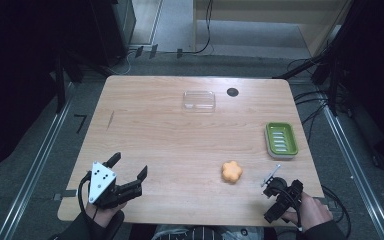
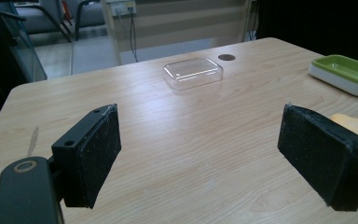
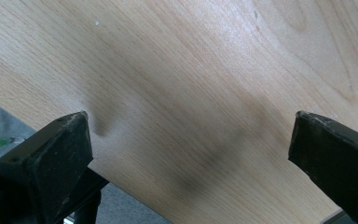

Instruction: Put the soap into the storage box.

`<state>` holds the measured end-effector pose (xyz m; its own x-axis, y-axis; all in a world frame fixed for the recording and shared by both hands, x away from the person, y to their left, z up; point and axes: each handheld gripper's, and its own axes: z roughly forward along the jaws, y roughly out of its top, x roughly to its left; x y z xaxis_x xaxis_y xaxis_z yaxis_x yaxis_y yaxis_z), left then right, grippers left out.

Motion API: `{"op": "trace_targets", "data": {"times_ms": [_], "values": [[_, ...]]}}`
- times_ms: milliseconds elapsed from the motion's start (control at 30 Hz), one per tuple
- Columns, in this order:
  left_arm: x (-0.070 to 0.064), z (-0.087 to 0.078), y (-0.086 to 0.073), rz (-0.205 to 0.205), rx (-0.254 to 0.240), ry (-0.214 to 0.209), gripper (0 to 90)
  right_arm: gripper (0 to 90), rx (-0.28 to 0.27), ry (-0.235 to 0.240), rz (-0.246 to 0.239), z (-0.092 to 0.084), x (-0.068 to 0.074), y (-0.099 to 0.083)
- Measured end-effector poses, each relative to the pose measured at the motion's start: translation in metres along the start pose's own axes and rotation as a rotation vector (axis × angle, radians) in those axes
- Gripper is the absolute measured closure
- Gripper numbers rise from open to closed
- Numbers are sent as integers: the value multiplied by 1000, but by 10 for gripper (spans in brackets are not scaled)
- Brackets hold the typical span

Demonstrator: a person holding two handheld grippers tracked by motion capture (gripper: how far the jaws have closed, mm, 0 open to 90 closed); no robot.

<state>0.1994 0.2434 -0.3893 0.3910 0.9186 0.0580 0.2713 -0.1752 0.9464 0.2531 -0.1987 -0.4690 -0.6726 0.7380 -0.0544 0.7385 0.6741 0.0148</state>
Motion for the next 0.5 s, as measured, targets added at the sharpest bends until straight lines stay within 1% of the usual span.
{"op": "trace_targets", "data": {"times_ms": [133,233,267,367,500], "values": [[0,-1,0,-3,-3,1,137,0,0,-3,-4,-1,0,0],[0,-1,0,2,1,3,137,0,-9,-9,-6,-1,1,1],[0,-1,0,-3,-2,3,137,0,-11,-9,-9,-1,1,1],[0,-1,0,2,2,2,137,0,-14,-11,-4,-1,2,2],[1,-1,0,-4,-1,4,137,0,-45,-34,-25,-5,6,5]]}}
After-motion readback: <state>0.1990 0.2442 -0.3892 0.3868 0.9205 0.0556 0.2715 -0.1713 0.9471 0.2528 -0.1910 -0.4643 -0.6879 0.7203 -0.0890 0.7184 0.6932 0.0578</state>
